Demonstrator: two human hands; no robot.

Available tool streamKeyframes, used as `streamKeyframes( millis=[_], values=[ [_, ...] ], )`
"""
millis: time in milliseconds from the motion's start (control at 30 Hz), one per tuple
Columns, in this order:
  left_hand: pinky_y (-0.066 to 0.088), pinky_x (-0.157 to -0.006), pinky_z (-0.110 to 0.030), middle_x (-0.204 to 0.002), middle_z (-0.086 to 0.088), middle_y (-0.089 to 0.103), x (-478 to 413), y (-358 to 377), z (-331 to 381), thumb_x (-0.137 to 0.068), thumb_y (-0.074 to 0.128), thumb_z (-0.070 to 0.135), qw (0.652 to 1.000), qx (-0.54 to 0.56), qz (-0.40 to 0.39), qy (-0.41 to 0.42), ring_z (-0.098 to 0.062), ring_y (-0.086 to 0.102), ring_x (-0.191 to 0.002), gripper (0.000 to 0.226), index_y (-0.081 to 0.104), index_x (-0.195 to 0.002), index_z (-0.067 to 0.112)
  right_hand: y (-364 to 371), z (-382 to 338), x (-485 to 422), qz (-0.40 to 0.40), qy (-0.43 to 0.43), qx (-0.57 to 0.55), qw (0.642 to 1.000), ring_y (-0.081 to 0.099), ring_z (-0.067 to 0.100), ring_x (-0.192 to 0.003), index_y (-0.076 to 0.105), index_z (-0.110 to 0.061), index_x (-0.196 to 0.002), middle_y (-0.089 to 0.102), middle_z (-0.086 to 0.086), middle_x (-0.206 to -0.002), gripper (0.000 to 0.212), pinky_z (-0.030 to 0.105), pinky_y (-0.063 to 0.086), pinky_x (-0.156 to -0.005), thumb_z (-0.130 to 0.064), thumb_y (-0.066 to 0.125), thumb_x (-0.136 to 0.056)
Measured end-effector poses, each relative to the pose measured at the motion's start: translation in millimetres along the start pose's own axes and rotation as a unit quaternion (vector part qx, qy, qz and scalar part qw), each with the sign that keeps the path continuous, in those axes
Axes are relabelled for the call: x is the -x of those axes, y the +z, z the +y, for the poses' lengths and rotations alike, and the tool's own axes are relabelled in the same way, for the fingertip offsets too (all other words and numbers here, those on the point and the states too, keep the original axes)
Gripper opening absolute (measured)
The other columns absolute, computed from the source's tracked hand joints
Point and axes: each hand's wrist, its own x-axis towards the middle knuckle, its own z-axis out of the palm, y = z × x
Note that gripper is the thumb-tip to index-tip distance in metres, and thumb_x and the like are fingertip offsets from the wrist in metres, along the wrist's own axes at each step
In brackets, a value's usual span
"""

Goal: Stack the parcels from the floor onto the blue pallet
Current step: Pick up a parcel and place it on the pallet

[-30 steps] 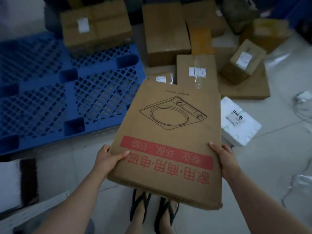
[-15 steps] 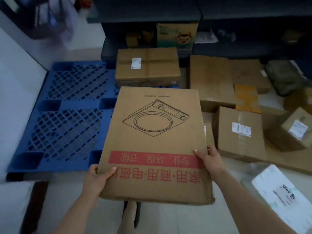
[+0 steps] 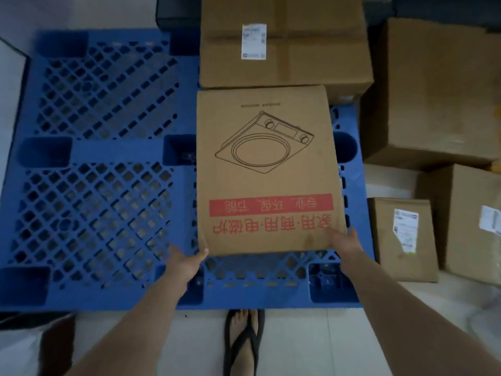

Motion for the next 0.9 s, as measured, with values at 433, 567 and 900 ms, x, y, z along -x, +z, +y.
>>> streamKeyframes(
  millis=[433,567,900],
  values=[
    [0.038,-0.099,-0.065,-0.150,-0.012,0.031,-33.5,66.2,11.3,-0.094,0.050,0.001,0.932,0.353,0.017,-0.076,-0.036,0.037,-0.135,0.060,0.028,-0.142,0.031,6.6,-0.4,-33.9,-0.026,-0.003,0.032,0.999,0.057,0.018,-0.080,0.033,-0.019,-0.140,0.056,-0.002,-0.100,0.060,0.042,0.056,-0.079,-0.016,0.062,-0.088],
    [0.029,-0.108,-0.062,-0.153,-0.012,0.027,-33.1,58.0,6.2,-0.092,0.043,-0.011,0.933,0.356,-0.011,-0.045,-0.034,0.032,-0.139,0.076,0.016,-0.148,0.032,3.6,-6.3,-28.6,-0.060,0.024,-0.020,0.998,0.056,0.029,-0.097,0.019,-0.023,-0.150,0.046,0.009,-0.137,0.078,0.044,0.057,-0.076,-0.008,0.063,-0.086],
    [0.032,-0.111,-0.050,-0.156,0.000,0.022,25.5,90.5,26.7,-0.093,0.055,0.012,0.977,0.202,-0.054,-0.032,-0.023,0.027,-0.142,0.065,0.022,-0.149,0.024,-47.3,-44.7,-17.8,-0.143,0.024,0.226,0.963,0.041,0.027,-0.129,0.035,-0.018,-0.142,0.038,0.006,-0.147,0.056,0.045,0.041,-0.101,-0.022,0.058,-0.090]
  ],
)
